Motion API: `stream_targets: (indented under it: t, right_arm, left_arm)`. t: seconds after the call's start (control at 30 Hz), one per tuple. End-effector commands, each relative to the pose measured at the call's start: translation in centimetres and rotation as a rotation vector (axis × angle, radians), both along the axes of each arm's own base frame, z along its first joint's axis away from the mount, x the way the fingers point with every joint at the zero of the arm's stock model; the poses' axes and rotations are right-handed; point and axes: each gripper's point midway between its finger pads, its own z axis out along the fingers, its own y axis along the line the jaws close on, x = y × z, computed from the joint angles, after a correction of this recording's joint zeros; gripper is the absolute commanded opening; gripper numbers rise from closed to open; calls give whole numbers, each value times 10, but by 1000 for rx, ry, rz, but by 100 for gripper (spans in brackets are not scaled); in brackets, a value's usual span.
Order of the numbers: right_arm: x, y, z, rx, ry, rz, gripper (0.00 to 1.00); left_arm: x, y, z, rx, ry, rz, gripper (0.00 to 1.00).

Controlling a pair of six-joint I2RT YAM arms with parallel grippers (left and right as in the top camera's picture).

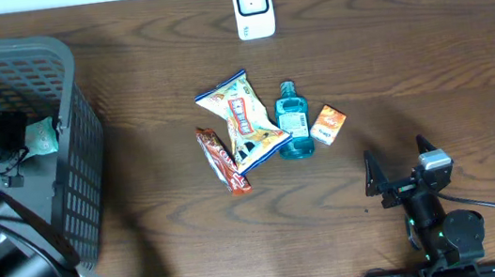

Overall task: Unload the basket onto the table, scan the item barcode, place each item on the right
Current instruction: 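Return the left gripper into the basket above the mint wipes packet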

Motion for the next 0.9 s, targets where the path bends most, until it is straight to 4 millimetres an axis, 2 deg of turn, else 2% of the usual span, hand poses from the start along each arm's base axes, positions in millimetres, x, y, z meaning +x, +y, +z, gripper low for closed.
stream_targets:
  t: [0.0, 0.37, 0.63, 0.67, 0.7, 0.73, 0.8, 0.87]
  right_arm:
    - [0, 1, 0, -9, -2, 1, 99]
    - [0, 1, 0, -9, -2, 1, 99]
    - [0, 1, 0, -9, -2, 1, 99]
    - [0, 1, 0, -9, -2, 1, 99]
    - [0, 1, 0, -9, -2, 1, 99]
    - [0, 1, 0, -9, -2, 1, 99]
    - [0, 1, 0, -9, -2, 1, 99]
    - [0, 1, 0, -9, -2, 1, 99]
  left_arm:
    - [3, 2, -13, -14, 11, 8, 100]
    - [5, 4, -46, -28, 46, -2, 100]
    - [1, 6, -61, -10, 102, -63, 100]
    - [0, 6, -62, -8, 108, -74, 97]
    - [0, 6, -63, -6, 113, -88, 91]
    - [-1, 5, -63, -5, 121, -105, 80]
    - [-4, 3, -64, -11, 136, -121, 52]
    - [-9, 0, -66, -25, 157, -125, 29]
